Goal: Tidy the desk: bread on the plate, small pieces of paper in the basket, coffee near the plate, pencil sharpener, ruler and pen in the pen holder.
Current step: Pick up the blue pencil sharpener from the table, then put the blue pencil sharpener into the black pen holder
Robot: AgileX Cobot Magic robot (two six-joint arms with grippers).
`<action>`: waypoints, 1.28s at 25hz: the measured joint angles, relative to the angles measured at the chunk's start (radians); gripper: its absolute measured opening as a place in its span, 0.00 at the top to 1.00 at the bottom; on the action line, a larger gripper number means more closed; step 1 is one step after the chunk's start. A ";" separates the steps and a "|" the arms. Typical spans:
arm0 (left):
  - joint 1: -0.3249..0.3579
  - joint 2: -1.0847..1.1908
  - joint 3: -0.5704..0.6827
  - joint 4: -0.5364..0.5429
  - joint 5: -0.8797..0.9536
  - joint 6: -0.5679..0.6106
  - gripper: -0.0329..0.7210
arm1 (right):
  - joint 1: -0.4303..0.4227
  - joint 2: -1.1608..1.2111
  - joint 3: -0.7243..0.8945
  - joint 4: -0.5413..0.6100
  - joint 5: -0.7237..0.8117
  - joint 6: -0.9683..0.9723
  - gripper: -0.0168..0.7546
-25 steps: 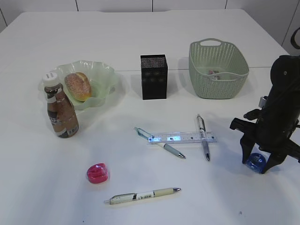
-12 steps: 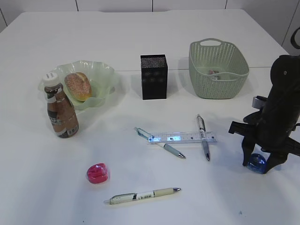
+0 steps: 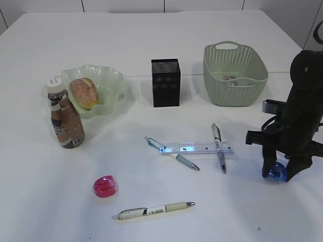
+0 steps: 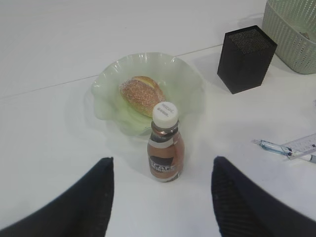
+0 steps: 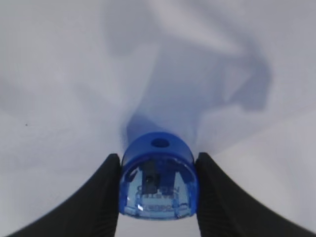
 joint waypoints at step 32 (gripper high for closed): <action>0.000 0.000 0.000 0.077 -0.031 0.000 0.38 | 0.000 0.004 -0.601 0.404 0.140 -0.962 0.53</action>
